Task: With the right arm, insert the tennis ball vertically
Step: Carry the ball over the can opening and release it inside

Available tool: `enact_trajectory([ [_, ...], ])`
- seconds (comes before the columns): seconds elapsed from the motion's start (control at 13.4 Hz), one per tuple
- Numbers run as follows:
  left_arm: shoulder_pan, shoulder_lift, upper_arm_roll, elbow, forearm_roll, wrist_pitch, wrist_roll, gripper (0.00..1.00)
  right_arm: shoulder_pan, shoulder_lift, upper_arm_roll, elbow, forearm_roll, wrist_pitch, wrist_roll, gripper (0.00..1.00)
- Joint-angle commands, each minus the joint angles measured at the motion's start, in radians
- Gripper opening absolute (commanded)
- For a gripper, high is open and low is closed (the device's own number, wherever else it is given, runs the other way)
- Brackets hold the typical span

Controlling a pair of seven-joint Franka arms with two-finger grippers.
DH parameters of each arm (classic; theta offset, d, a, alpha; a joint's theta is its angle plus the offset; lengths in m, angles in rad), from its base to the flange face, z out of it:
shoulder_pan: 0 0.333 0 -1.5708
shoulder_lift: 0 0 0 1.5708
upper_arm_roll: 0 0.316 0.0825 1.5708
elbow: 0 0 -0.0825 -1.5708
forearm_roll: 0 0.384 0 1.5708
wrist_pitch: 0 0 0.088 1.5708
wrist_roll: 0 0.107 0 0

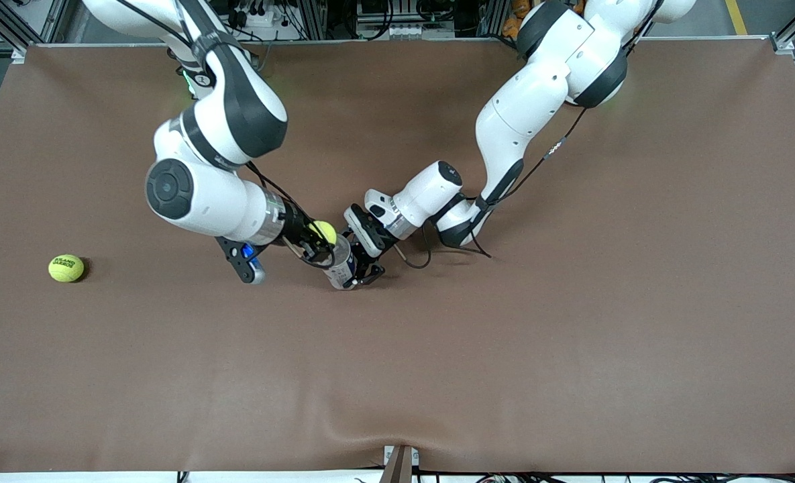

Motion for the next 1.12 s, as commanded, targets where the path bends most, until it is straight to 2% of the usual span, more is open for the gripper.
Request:
enact_trajectory([
  [0.0,-0.015,0.013,0.012,0.009,-0.019,0.010,0.004,0.80,0.010,0.019,-0.010,0.007,0.014,0.023,0.014,0.00],
  [0.15,-0.015,0.013,0.012,0.009,-0.019,0.010,0.004,0.80,0.013,0.029,-0.010,0.007,0.015,0.045,0.023,0.02],
  [0.22,-0.015,0.013,0.012,0.009,-0.019,0.010,0.004,0.80,0.011,0.033,-0.010,0.007,0.017,0.051,0.024,0.17],
  [0.3,-0.018,0.013,0.012,0.009,-0.019,0.010,0.004,0.80,0.013,0.042,-0.010,0.007,0.017,0.054,0.025,0.49],
  [0.37,-0.020,0.013,0.012,0.007,-0.019,0.010,0.004,0.80,0.013,0.044,-0.010,0.007,0.017,0.052,0.028,0.99],
  [0.82,-0.020,0.013,0.012,0.007,-0.019,0.010,0.004,0.80,0.022,0.032,-0.012,0.030,0.012,0.040,0.048,1.00],
  [0.9,-0.020,0.013,0.012,0.007,-0.019,0.010,0.004,0.80,0.007,0.026,-0.015,0.052,0.012,0.016,0.045,1.00],
  [1.05,-0.020,0.013,0.012,0.007,-0.019,0.012,0.004,0.80,-0.063,0.018,-0.019,0.143,0.005,-0.143,0.018,1.00],
])
